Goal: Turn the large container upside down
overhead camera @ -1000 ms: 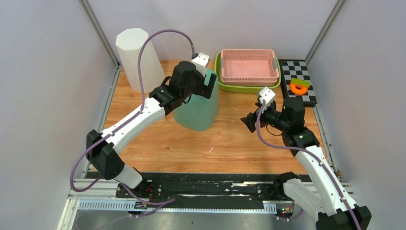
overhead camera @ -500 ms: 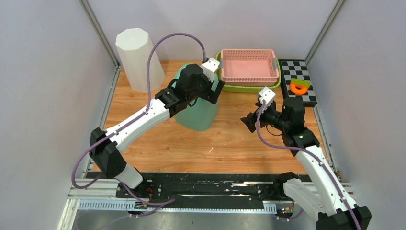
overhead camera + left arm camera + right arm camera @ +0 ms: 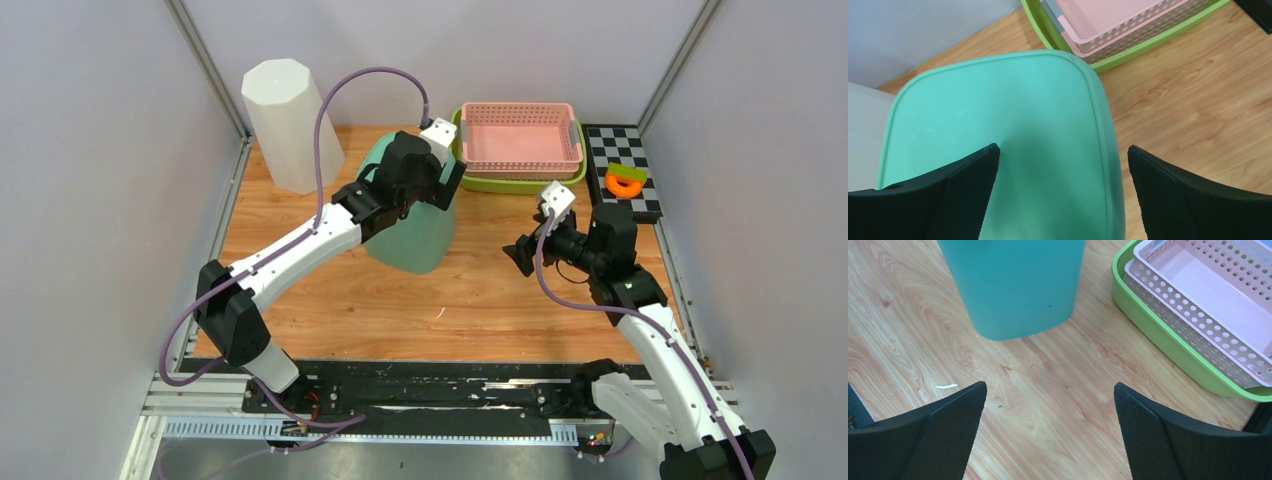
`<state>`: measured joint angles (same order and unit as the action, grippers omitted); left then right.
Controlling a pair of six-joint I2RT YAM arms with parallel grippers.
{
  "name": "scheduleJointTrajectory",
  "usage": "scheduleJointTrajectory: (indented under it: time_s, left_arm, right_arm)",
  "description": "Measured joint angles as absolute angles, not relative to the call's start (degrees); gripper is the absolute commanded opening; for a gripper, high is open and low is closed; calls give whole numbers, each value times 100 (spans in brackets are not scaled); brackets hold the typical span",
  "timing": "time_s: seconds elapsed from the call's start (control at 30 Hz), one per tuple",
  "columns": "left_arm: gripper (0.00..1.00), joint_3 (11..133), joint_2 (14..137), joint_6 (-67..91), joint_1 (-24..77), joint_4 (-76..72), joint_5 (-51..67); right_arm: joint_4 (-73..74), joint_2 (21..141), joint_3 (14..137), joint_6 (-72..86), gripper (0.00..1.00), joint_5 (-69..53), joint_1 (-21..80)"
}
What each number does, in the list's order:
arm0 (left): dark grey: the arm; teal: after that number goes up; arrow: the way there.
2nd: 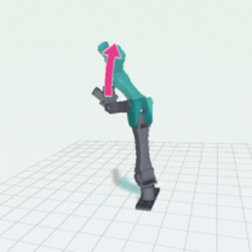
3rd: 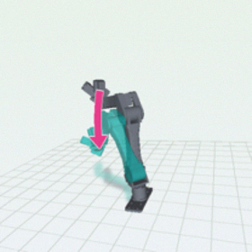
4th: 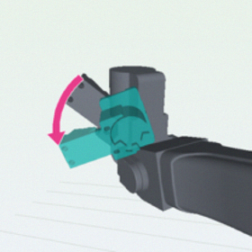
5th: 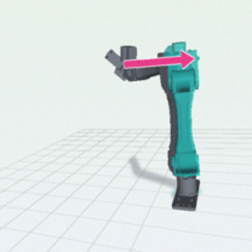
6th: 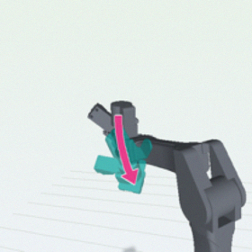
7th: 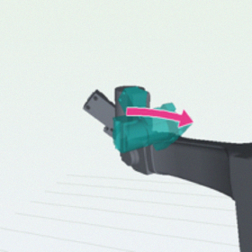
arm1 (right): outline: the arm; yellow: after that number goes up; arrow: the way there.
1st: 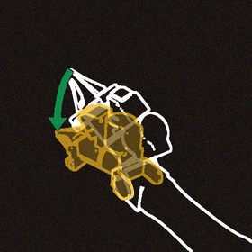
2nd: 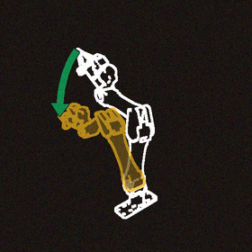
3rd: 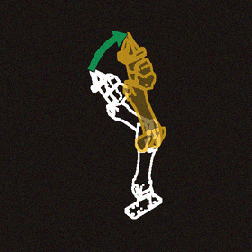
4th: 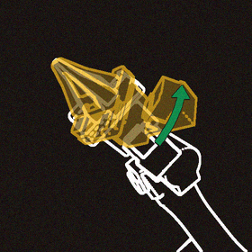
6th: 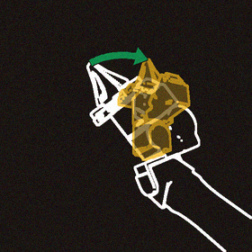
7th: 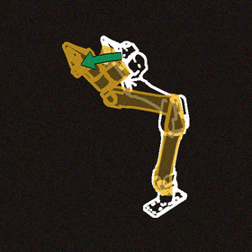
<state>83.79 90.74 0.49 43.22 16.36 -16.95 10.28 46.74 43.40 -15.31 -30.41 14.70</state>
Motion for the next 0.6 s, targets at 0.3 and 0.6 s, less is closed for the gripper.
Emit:
scheduleJointTrajectory:
  time_s: [0.3,0.6]
  left_arm:
    - [91,8388,9113,91,4324,1619,-2021]
    - [91,8420,9135,290,4145,1619,-2128]
  right_arm:
    - [1028,4676,4340,-1529,100,-3046,1470]
    - [1028,4676,4340,-1529,100,-3048,1470]
